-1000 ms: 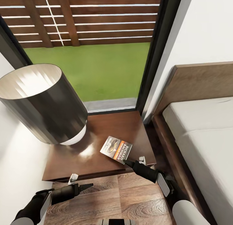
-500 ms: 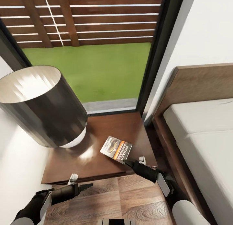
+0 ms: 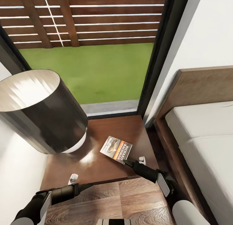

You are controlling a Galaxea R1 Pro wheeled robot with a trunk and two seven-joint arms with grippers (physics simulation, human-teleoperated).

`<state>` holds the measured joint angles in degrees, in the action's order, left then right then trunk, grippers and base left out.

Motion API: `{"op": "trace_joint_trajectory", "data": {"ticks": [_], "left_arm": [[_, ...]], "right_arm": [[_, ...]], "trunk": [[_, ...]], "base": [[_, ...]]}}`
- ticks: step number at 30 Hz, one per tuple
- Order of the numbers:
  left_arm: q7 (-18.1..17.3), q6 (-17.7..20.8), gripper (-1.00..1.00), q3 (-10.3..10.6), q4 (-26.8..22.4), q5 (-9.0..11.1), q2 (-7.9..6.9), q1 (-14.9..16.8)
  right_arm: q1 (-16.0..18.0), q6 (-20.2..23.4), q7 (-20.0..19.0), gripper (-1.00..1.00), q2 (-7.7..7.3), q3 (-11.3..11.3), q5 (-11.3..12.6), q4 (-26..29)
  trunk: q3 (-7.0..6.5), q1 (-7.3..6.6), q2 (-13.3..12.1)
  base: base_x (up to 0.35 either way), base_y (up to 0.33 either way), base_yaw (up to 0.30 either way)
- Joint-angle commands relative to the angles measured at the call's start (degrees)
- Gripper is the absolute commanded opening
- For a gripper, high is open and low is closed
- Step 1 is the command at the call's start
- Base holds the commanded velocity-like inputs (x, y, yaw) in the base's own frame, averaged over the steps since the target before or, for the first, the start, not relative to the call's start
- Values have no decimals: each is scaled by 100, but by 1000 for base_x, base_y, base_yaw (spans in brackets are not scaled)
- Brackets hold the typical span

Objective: In the bedroom, move the book from the bed onto either nightstand, and place the two sandals side by side next to the bed.

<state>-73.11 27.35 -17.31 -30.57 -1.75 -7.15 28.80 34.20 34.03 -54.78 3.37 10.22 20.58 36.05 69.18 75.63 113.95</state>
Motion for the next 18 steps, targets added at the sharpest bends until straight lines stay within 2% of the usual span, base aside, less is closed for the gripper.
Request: {"op": "trace_joint_trajectory", "data": {"ticks": [1, 10, 15, 18], "left_arm": [[-30, 60, 100, -22, -1, -19, 3, 3], [-36, 60, 100, -21, -1, -19, 3, 3], [-37, 60, 100, -18, -1, -19, 3, 3], [-37, 60, 100, -23, -1, -19, 3, 3]], "right_arm": [[1, 37, -10, -100, 5, 24, 7, -1], [3, 35, -11, -100, 5, 24, 5, -1], [4, 34, -11, -100, 5, 24, 5, 2], [4, 34, -9, -100, 5, 24, 6, -1]], "trunk": [[3, 1, 1], [3, 1, 1], [93, 111, 202], [93, 111, 202]], "base": [[99, 38, 0], [18, 7, 0], [0, 0, 0], [0, 0, 0]]}}
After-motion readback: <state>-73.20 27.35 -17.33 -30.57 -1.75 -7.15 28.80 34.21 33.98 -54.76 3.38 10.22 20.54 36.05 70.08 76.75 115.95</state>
